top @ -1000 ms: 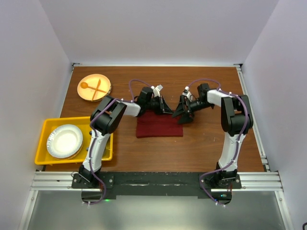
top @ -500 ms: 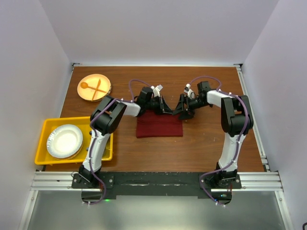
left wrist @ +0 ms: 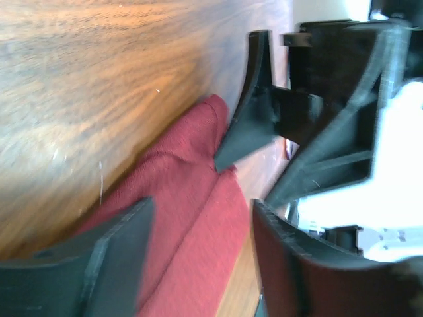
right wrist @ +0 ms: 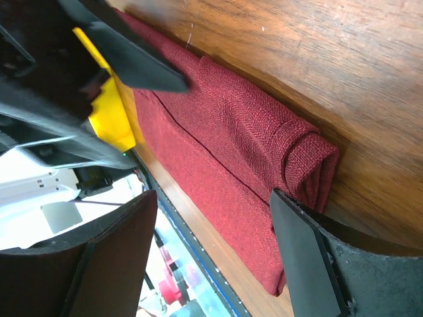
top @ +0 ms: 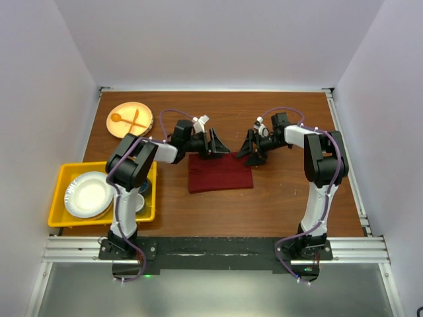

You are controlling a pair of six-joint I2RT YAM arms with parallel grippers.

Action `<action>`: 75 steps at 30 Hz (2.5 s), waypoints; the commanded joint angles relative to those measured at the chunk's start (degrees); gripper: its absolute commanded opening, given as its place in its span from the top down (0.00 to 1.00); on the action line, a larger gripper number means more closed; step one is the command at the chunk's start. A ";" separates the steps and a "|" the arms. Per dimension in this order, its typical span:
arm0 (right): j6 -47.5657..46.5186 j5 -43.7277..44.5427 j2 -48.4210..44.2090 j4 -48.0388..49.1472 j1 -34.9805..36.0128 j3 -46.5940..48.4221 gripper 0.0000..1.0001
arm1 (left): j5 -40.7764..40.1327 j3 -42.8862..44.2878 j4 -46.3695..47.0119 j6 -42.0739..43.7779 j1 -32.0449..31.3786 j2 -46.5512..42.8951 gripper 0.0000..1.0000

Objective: Fold the napkin into a case and place the utensils inside
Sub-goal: Fold the lower triangle-folded napkin at the center of the board, then pick up the 2/3-rectangle-folded napkin from the center of the board.

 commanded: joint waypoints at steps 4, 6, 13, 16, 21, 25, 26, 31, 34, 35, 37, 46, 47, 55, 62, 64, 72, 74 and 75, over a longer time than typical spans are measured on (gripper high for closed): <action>-1.57 13.75 1.76 0.65 -0.06 -2.70 0.24 | 4.79 -7.15 7.71 -3.11 4.78 -3.62 0.09; -1.56 13.84 1.58 0.65 -0.06 -2.96 0.24 | 4.88 -8.48 10.00 -4.70 6.02 -2.03 0.08; -1.48 14.55 1.14 0.56 0.03 -3.31 0.25 | 6.54 -8.58 12.03 -4.09 9.01 0.62 0.00; -0.86 14.28 0.62 1.44 -0.06 -4.19 0.33 | 6.20 -5.42 4.24 5.02 8.92 -4.89 0.00; -0.24 16.12 0.00 2.67 0.20 -4.72 0.48 | -0.38 -5.67 -10.09 30.45 10.50 -19.64 0.00; -0.95 18.67 -0.18 2.50 0.73 -4.19 0.53 | -14.22 -8.91 -20.46 63.07 4.65 -31.10 0.00; -1.04 19.03 -0.18 2.58 0.73 -4.28 0.55 | -17.24 -10.40 -21.97 74.63 2.35 -32.94 0.01; -2.17 22.36 -0.09 2.32 2.22 -4.20 0.57 | -22.71 -24.56 -19.34 95.29 -10.31 -43.42 0.26; -3.23 24.12 -0.44 1.36 3.37 -4.10 0.58 | -24.12 -27.64 -19.35 99.09 -15.23 -44.39 0.62; -3.41 25.26 -0.70 1.44 3.63 -4.10 0.58 | -24.65 -28.34 -18.73 100.31 -16.46 -44.56 0.61; -4.20 26.06 -0.79 0.92 4.25 -4.10 0.59 | -25.53 -30.27 -17.50 101.11 -19.46 -44.48 0.58; -5.96 27.91 -0.18 -0.40 5.04 -2.96 0.59 | -28.87 -31.34 -15.57 104.10 -25.18 -37.37 0.59; -5.96 27.82 -0.09 -0.40 5.13 -2.79 0.60 | -29.74 -30.73 -15.30 104.02 -25.18 -36.58 0.60; -6.93 27.47 1.31 -1.63 5.13 -1.03 0.61 | -31.25 -30.89 -13.19 108.14 -25.35 -31.65 0.71; -9.47 27.56 1.41 -3.21 5.48 -0.59 0.62 | -30.19 -28.53 -19.24 110.25 -25.79 -30.41 0.99; -10.26 27.47 0.88 -3.74 5.48 -1.03 0.62 | -29.84 -27.21 -22.58 110.17 -25.79 -30.59 1.00; -14.13 28.52 -0.70 -4.27 5.92 -2.35 0.62 | -24.22 -23.00 -27.60 103.15 -25.18 -33.40 1.00; -14.92 28.70 -0.53 -4.45 6.01 -2.17 0.62 | -23.08 -21.76 -28.22 102.09 -24.22 -33.14 1.00; -15.18 28.79 -0.44 -4.71 6.01 -2.17 0.62 | -22.99 -21.06 -28.92 101.04 -23.86 -32.88 1.00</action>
